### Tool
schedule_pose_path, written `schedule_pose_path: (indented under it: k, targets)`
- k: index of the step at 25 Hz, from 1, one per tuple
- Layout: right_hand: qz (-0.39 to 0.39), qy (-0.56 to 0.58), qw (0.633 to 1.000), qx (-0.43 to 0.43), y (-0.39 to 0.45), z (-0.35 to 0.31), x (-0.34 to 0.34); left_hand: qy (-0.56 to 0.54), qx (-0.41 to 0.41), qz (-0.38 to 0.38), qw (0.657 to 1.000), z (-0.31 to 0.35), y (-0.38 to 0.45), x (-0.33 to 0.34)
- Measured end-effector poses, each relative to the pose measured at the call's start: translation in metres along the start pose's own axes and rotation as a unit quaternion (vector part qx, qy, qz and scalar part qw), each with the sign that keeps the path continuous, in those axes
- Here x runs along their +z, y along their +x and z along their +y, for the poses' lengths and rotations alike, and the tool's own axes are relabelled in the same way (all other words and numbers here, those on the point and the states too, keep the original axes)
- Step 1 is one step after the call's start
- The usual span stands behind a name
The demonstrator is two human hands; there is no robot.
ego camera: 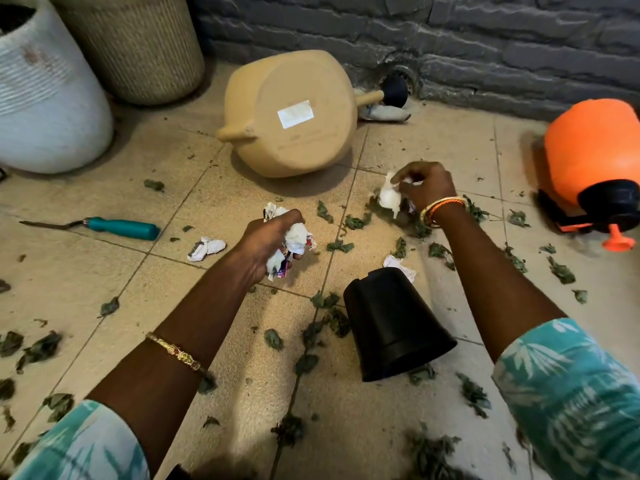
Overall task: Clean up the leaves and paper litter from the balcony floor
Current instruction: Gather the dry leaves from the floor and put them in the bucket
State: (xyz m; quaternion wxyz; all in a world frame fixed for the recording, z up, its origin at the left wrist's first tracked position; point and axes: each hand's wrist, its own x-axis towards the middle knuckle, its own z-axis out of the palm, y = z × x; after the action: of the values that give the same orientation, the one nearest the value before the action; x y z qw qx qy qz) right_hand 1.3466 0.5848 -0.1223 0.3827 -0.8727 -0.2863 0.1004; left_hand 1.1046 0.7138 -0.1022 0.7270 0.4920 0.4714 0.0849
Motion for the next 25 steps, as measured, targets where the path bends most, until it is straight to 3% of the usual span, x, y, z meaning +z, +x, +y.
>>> schedule_pose_path:
  k: [2,5,11,15,19,22,25]
  targets:
    - [0.055,0.112,0.992,0.001,-0.004,-0.01,-0.016,0.019,0.007,-0.018,1.0,0.003,0.004,0.009]
    - [0.115,0.126,0.985,-0.025,-0.015,-0.017,-0.023,0.021,0.023,-0.061,0.998,0.006,0.012,0.022]
    - [0.031,0.267,0.955,0.127,-0.05,-0.023,-0.023,0.015,0.021,-0.104,0.994,0.005,0.01,0.038]
    - [-0.018,0.255,0.944,0.209,-0.06,-0.025,-0.012,0.029,0.018,-0.105,0.994,0.002,0.002,0.04]
    - [-0.043,0.12,0.97,0.206,-0.062,-0.014,-0.011,0.042,-0.012,-0.095,0.994,-0.001,-0.004,0.025]
    - [-0.066,0.27,0.933,0.23,-0.065,-0.024,-0.021,0.03,-0.021,-0.106,0.994,0.001,-0.006,0.017]
    - [-0.067,0.312,0.919,0.233,-0.065,-0.028,-0.02,0.024,-0.022,-0.125,0.992,0.002,-0.007,0.018]
